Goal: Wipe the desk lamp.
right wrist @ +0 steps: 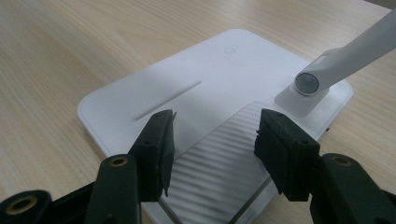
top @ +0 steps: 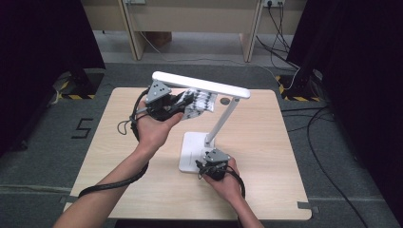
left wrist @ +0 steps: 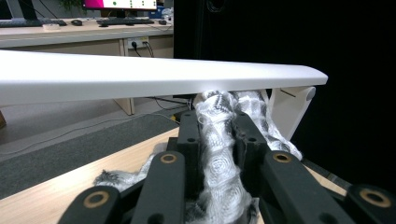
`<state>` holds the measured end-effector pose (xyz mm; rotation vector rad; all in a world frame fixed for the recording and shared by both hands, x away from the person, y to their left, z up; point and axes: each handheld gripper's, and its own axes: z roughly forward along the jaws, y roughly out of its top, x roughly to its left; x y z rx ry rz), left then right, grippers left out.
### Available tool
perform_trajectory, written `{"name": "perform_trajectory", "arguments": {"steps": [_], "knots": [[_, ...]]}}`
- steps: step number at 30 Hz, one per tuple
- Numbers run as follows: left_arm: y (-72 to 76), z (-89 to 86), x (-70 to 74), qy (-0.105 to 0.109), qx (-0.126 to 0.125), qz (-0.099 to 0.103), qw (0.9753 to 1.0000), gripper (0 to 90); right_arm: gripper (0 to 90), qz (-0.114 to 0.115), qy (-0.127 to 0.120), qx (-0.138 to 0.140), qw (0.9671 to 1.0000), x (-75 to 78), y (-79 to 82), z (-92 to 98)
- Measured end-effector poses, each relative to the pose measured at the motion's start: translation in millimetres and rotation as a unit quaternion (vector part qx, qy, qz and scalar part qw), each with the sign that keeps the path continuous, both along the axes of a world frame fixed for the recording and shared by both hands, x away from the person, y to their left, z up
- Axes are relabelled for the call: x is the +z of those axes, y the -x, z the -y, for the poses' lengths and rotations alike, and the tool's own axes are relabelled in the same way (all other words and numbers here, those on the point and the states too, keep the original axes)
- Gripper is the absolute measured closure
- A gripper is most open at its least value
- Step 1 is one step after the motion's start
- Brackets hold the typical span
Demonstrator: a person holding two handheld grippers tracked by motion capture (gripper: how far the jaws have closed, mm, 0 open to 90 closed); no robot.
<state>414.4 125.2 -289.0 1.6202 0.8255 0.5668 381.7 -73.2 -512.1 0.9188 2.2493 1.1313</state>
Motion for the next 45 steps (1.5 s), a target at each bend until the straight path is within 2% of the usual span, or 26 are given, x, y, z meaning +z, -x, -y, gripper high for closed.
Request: {"name": "perform_trajectory", "arguments": {"steps": [23, 45], "knots": [[-0.8, 19.1, -3.0, -0.002, -0.015, -0.003, 0.9999, 75.9, 46.9, 0.001, 0.001, 0.002, 1.0, 0.0, -0.3, 0.3], [0.7, 36.2, -10.0, -0.001, -0.032, 0.008, 0.9995, 75.9, 46.9, 0.002, -0.001, 0.003, 1.0, -0.4, -0.4, 0.5]]}}
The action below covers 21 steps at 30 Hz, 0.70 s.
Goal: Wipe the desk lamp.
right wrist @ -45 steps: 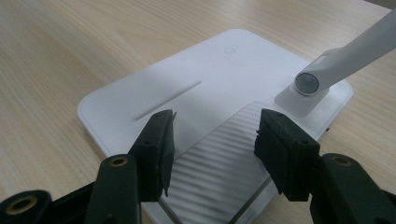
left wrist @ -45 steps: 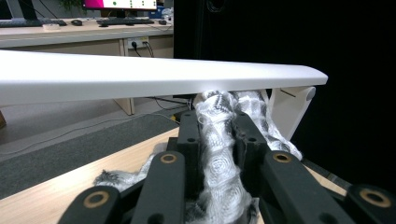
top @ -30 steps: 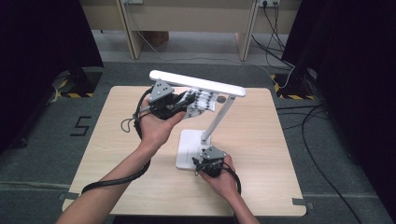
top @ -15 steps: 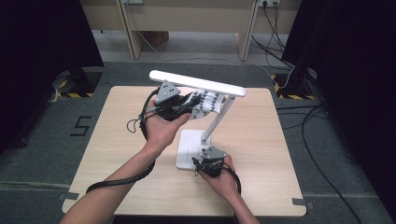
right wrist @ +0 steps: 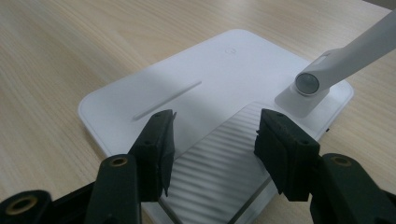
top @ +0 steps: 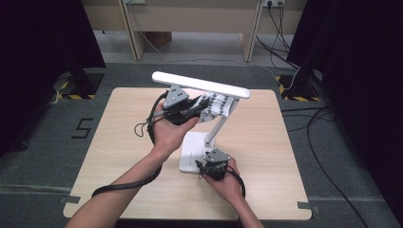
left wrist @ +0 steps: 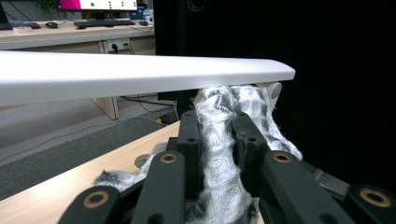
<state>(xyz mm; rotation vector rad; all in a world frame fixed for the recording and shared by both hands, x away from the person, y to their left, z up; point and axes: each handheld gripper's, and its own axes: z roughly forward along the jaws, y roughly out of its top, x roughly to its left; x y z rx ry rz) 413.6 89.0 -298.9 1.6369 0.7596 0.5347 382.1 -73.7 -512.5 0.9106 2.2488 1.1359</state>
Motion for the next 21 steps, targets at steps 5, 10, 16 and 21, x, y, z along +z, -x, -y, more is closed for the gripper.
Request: {"name": "perform_trajectory", "arguments": {"steps": [5, 10, 16, 21], "knots": [[0.7, 2.6, -1.3, -0.003, -0.003, 0.003, 1.0, 75.8, 46.9, 0.0, 0.0, 0.0, 1.0, 0.0, 0.0, 0.0], [1.3, 6.0, -3.7, -0.007, -0.007, 0.004, 0.9999, 75.8, 46.9, 0.0, 0.0, 0.0, 1.0, 0.0, 0.1, 0.1], [0.9, 8.5, -7.3, -0.011, -0.008, 0.003, 0.9999, 75.8, 46.9, 0.0, 0.0, 0.0, 1.0, 0.0, 0.0, 0.3], [0.6, 9.2, -9.5, -0.014, -0.008, 0.002, 0.9999, 75.8, 46.9, 0.0, 0.0, 0.001, 1.0, 0.0, 0.0, 0.3]]}}
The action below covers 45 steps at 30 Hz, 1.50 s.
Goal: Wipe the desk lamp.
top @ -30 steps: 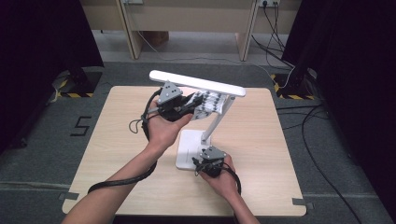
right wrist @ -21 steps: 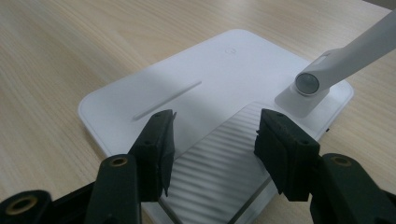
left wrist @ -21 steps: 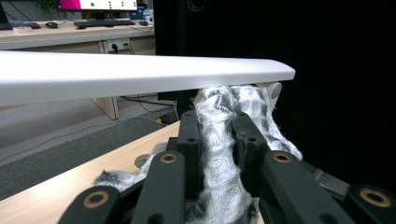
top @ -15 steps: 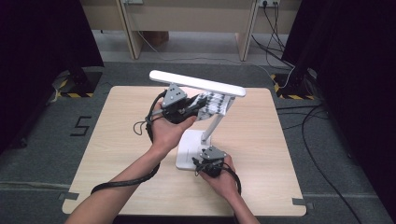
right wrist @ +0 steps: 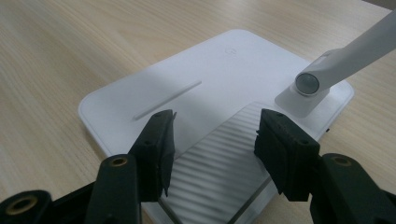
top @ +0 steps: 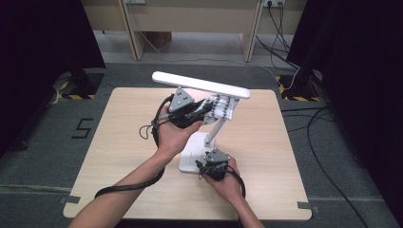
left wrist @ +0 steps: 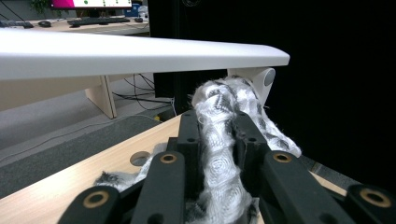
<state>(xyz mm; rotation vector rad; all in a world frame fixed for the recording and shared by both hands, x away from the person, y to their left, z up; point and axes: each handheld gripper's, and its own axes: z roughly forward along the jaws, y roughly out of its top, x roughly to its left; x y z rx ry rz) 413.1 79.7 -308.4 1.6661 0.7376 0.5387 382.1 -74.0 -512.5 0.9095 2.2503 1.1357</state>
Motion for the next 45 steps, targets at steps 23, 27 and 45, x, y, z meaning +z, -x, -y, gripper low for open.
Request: {"name": "perform_trajectory", "arguments": {"steps": [23, 27, 45], "knots": [[-0.2, 4.7, -14.7, -0.018, -0.003, -0.006, 0.9998, 75.8, 46.9, 0.0, -0.001, -0.001, 1.0, -0.2, 0.3, 0.0], [-1.2, 5.1, -17.2, -0.024, -0.003, -0.007, 0.9997, 75.8, 46.9, 0.0, -0.001, -0.001, 1.0, -0.2, 0.3, -0.1], [-4.3, 6.1, -25.2, -0.032, -0.001, -0.011, 0.9994, 75.8, 46.9, 0.0, -0.002, 0.0, 1.0, -0.3, 0.1, 0.0]]}}
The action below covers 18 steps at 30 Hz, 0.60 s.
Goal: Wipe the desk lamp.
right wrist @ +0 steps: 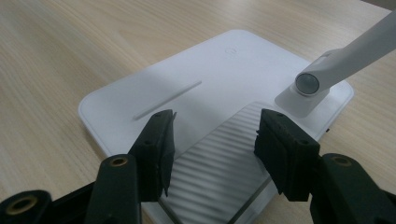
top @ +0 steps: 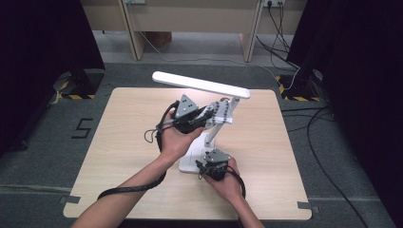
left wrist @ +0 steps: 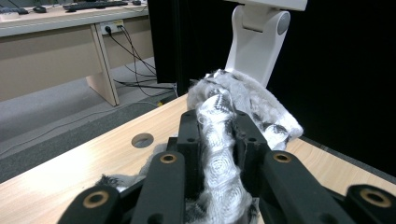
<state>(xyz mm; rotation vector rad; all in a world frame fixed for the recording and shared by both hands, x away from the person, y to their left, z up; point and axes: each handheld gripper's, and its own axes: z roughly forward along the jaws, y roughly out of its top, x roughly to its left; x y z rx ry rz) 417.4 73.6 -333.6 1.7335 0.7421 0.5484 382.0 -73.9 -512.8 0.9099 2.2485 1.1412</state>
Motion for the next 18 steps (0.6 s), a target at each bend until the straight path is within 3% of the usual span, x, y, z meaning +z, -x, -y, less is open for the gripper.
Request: {"name": "perform_trajectory", "arguments": {"steps": [12, 18], "knots": [[3.9, 5.5, 10.7, 0.013, -0.006, 0.024, 0.9996, 75.8, 46.9, 0.0, 0.001, 0.0, 1.0, 0.1, 0.1, 0.0], [2.4, 6.6, 4.4, 0.005, -0.01, 0.017, 0.9998, 75.8, 46.9, 0.0, 0.001, 0.0, 1.0, 0.1, 0.1, 0.1]]}}
